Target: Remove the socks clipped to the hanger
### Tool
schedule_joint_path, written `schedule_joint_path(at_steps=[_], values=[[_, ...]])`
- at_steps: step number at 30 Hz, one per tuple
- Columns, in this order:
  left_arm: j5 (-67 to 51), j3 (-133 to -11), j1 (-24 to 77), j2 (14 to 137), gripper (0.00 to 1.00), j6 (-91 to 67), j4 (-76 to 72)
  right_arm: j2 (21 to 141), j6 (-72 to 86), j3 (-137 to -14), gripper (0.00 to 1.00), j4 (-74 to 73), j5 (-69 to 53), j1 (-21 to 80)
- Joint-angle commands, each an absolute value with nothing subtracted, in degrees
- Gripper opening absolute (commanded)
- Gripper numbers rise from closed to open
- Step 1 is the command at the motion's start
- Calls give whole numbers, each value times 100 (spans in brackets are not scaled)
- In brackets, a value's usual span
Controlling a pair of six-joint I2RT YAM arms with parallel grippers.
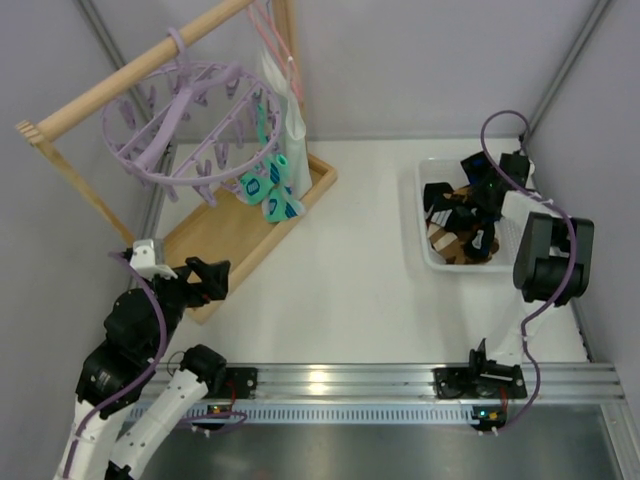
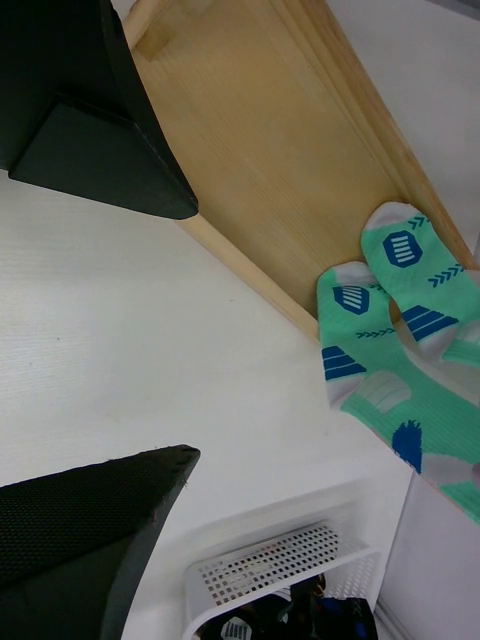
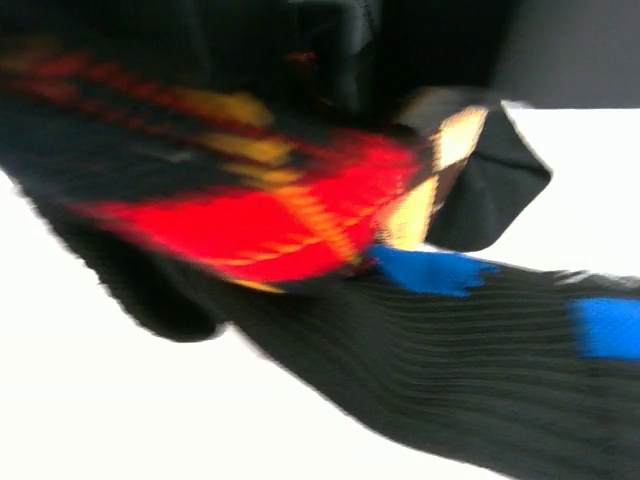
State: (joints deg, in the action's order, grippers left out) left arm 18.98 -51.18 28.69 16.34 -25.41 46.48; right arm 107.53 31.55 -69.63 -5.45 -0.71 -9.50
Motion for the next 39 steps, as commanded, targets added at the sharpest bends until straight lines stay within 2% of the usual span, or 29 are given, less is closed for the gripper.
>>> schedule_joint_path(at_steps=[1, 3, 6, 10, 14, 19, 22, 24, 25, 29, 35, 39], values=[[1986, -5080, 2892, 1547, 98, -2566, 4333, 10425, 3199, -6794, 40, -940, -281, -879], [2013, -5089, 2892, 1538, 98, -2575, 4333, 10065, 3121, -6776, 50, -993, -281, -870], [2048, -5089, 2883, 1494, 98, -2593, 4342, 9520, 2901, -6794, 58, -1230, -308, -835], [2118, -5080, 2874, 1363, 98, -2619, 4333, 8695, 2620, -6706, 75, -1424, -307, -809], [2162, -5071, 2883, 1336, 98, -2637, 4333, 8236, 2260, -6627, 83, -1660, -351, -712], [2284, -5080, 2883, 1266, 98, -2672, 4342, 7849, 1689, -6767, 84, -2074, -465, -300], [2364, -5063, 2848, 1099, 98, -2707, 4342, 7682, 1284, -6812, 84, -2119, -710, 481], [2408, -5054, 2813, 976, 98, -2716, 4342, 7490, 1178, -6619, 84, -1699, -1210, 1149], [2426, -5054, 2804, 941, 98, -2716, 4342, 7410, 1152, -6340, 84, -1009, -1735, 1360], [2426, -5045, 2786, 949, 98, -2707, 4342, 7277, 889, -5836, 84, 507, -1662, 2869], [2382, -5045, 2777, 1028, 98, -2689, 4333, 8163, 273, -6028, 85, 1905, -633, 4261], [2356, -5045, 2786, 1063, 98, -2672, 4342, 9304, 229, -6555, 85, 2407, -483, 4430]])
